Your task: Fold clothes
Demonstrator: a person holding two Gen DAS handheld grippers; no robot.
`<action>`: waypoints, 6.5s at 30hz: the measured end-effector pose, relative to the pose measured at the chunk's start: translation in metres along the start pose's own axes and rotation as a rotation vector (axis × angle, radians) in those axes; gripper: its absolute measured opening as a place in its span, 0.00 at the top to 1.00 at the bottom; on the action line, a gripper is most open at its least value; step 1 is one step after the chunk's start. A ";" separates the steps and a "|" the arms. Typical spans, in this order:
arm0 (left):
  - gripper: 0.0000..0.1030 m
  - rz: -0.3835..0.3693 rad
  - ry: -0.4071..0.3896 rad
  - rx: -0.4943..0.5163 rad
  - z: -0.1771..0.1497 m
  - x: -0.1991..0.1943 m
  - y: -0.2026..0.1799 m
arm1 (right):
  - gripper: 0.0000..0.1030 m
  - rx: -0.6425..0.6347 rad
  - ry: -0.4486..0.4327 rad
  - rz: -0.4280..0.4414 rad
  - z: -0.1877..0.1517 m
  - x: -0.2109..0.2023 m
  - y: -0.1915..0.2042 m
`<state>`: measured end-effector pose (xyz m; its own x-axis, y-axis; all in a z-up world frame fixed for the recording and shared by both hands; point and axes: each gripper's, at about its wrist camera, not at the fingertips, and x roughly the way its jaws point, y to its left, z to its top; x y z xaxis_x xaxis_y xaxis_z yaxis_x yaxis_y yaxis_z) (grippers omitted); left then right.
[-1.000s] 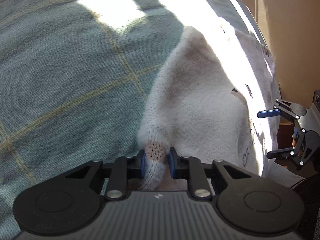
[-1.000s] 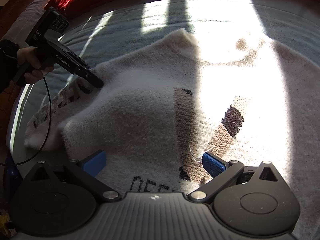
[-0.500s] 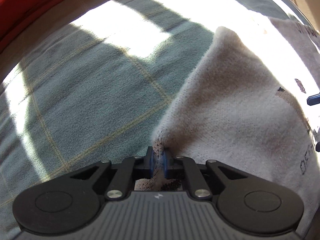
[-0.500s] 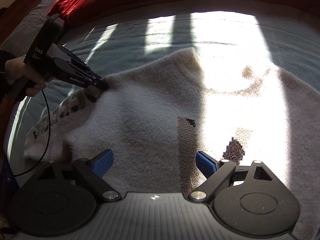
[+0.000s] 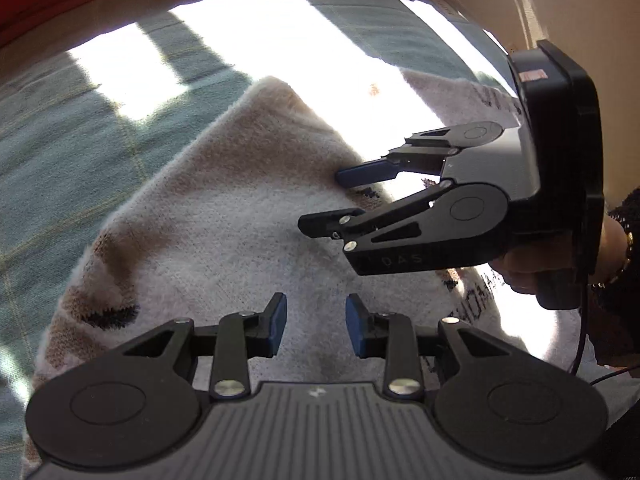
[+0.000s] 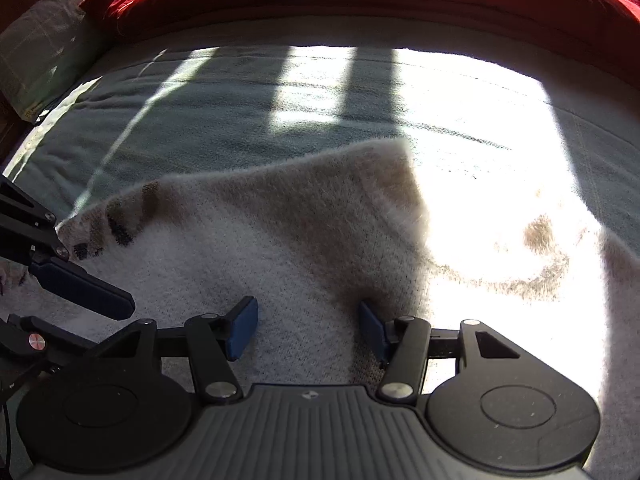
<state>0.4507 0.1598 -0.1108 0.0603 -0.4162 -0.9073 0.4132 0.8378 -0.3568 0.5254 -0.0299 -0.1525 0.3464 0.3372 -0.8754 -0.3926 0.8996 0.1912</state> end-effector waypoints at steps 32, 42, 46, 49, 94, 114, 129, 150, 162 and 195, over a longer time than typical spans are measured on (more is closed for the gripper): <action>0.55 0.236 -0.132 -0.107 -0.052 -0.003 -0.038 | 0.32 0.343 0.002 -0.301 -0.101 -0.156 -0.083; 0.50 0.327 -0.252 -0.318 -0.054 0.038 -0.028 | 0.31 0.327 -0.034 -0.208 -0.140 -0.103 -0.141; 0.49 0.358 -0.221 -0.327 -0.054 0.030 -0.039 | 0.30 0.305 -0.029 -0.197 -0.154 -0.104 -0.145; 0.49 0.388 -0.255 -0.270 -0.039 0.023 -0.044 | 0.29 0.319 -0.042 -0.194 -0.141 -0.111 -0.144; 0.29 0.243 -0.410 -0.196 0.087 0.075 -0.039 | 0.00 0.282 -0.134 -0.361 -0.059 -0.029 -0.160; 0.29 0.294 -0.393 -0.535 -0.157 -0.040 -0.004 | 0.20 -0.171 -0.091 -0.006 0.005 -0.049 -0.002; 0.32 0.360 -0.688 -1.183 -0.313 -0.088 0.093 | 0.28 -0.777 0.115 0.414 0.085 0.014 0.214; 0.43 0.283 -0.883 -1.443 -0.356 -0.071 0.133 | 0.39 -1.101 0.654 0.789 0.122 0.152 0.384; 0.92 0.402 -0.853 -1.372 -0.344 -0.085 0.150 | 0.92 -1.083 0.682 0.804 0.120 0.151 0.395; 0.43 0.211 -0.731 -1.366 -0.318 -0.079 0.153 | 0.55 -0.971 0.746 0.654 0.153 0.172 0.288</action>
<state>0.2204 0.4331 -0.1647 0.5879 0.0104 -0.8088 -0.7415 0.4065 -0.5338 0.6018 0.3300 -0.1799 -0.5397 0.1153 -0.8339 -0.8405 -0.0172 0.5415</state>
